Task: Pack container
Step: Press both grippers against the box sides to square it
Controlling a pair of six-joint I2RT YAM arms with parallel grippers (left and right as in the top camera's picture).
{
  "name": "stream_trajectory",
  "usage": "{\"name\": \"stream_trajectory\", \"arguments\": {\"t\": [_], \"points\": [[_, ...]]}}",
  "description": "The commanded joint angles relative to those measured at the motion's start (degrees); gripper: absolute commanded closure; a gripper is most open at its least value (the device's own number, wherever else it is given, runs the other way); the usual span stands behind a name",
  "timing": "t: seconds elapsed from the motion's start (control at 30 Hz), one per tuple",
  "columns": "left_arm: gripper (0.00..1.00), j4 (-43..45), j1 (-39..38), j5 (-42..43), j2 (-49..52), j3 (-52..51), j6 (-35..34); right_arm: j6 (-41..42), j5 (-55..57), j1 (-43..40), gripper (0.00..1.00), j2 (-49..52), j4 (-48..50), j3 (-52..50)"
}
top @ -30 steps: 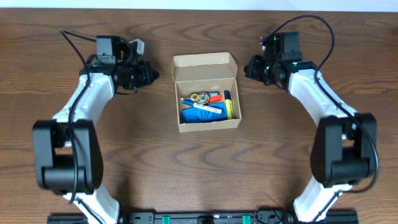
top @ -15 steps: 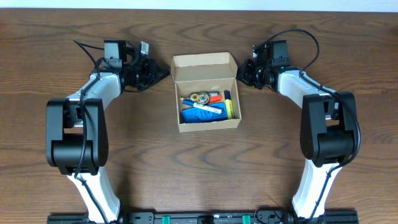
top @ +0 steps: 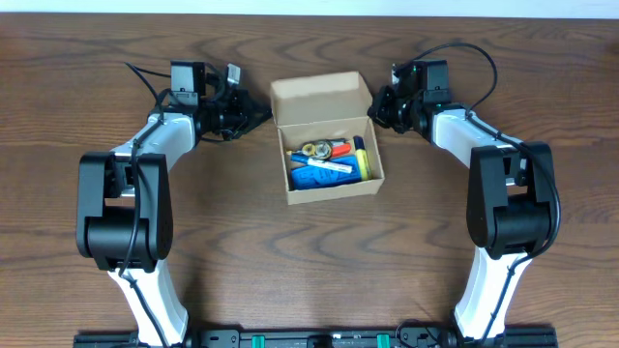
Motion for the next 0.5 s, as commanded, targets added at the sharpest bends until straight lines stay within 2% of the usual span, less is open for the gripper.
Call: {"name": "stream_trajectory", "arguments": {"t": [0.0,0.47], "points": [[0.94,-0.1,-0.8,1.4,0.5,0.9,-0.4,0.4,-4.2,0.6,0.99,0.6,0.4,-0.1],[0.94,-1.1,0.6,-2.4,0.5,0.9,-2.8,0.3,-6.2,0.5,0.99,0.6,0.2,-0.1]]}}
